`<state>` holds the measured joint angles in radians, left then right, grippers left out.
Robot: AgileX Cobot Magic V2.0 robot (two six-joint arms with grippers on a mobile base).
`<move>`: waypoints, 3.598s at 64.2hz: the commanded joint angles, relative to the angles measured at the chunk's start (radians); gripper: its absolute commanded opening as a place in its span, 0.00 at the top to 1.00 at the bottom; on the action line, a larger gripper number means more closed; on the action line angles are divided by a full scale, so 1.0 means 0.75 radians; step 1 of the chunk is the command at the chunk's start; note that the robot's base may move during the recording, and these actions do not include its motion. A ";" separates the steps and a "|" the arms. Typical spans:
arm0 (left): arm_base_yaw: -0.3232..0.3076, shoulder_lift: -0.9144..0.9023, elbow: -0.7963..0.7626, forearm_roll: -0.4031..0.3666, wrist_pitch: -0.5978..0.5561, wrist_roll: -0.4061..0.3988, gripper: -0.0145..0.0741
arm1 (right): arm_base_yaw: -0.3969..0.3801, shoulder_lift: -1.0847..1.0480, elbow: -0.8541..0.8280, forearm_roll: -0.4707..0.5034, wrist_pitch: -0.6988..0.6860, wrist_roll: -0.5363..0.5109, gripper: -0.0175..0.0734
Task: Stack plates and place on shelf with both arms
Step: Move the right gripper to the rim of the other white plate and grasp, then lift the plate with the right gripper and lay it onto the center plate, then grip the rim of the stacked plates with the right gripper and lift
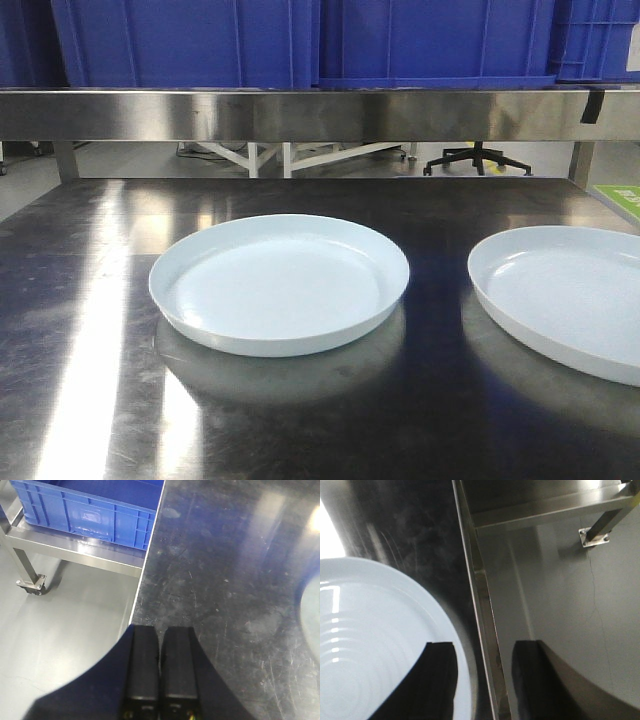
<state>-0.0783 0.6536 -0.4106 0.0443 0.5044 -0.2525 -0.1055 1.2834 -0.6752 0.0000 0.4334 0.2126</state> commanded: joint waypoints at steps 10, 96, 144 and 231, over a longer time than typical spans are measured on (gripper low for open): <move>-0.011 -0.005 -0.038 0.000 -0.094 -0.005 0.73 | -0.002 0.073 -0.046 -0.012 -0.078 -0.015 0.38; -0.011 -0.005 -0.038 0.000 -0.094 -0.005 0.73 | 0.829 0.504 -0.777 -0.028 0.114 -0.015 0.65; -0.011 -0.005 -0.038 0.000 -0.096 -0.005 0.73 | 0.832 0.589 -0.777 -0.062 0.106 -0.015 0.73; -0.011 -0.005 -0.038 0.000 -0.096 -0.005 0.73 | 0.136 -1.099 0.355 -0.039 -0.038 -0.013 0.74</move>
<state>-0.0783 0.6536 -0.4106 0.0443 0.5006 -0.2525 0.0115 0.4808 -0.3879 -0.0385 0.4946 0.2049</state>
